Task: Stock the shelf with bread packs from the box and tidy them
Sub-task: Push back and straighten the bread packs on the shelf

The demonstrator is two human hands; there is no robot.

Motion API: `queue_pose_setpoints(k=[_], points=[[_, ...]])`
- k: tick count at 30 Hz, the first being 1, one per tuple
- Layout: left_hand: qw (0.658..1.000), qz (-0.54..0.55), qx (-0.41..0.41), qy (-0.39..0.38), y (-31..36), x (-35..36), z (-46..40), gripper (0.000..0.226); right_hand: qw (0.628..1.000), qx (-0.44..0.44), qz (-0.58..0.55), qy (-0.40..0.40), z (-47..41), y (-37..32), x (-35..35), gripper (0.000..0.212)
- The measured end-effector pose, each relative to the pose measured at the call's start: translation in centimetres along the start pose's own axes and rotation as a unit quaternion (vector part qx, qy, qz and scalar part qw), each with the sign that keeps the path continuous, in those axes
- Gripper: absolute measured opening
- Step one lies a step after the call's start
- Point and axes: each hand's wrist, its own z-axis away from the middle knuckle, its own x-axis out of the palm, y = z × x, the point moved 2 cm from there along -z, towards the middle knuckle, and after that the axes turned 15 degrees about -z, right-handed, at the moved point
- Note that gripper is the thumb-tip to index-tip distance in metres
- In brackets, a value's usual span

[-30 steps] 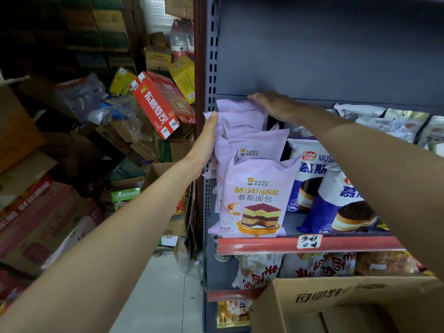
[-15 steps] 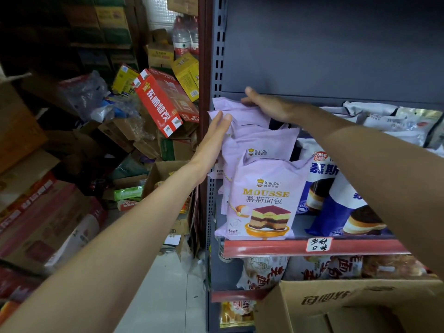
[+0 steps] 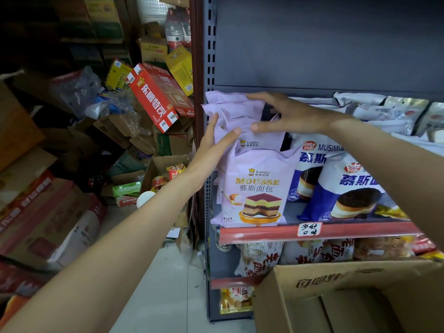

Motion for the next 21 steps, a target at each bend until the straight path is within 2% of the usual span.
queue_pose_setpoints(k=[3, 9, 13, 18, 21], points=[[1.000, 0.023, -0.010, 0.007, -0.1, 0.5, 0.0, 0.068, 0.999, 0.040, -0.031, -0.020, -0.5, 0.7, 0.7, 0.083], [0.999, 0.046, -0.007, 0.006, -0.5, 0.6, 0.1, 0.083, 0.998, 0.025, -0.049, -0.023, -0.7, 0.8, 0.7, 0.091], [0.999, 0.039, 0.021, 0.011, -0.7, 0.6, 0.0, 0.069, 0.998, 0.020, -0.048, -0.028, -0.8, 1.1, 0.8, 0.092], [0.999, 0.036, 0.004, 0.017, -0.8, 0.4, -0.1, 0.069, 1.000, 0.002, 0.002, -0.004, -0.9, 0.9, 0.7, 0.090], [0.998, 0.045, -0.012, 0.034, -0.8, 0.0, 0.5, 0.073, 0.998, -0.021, 0.055, 0.034, -0.1, 0.1, 0.1, 0.074]])
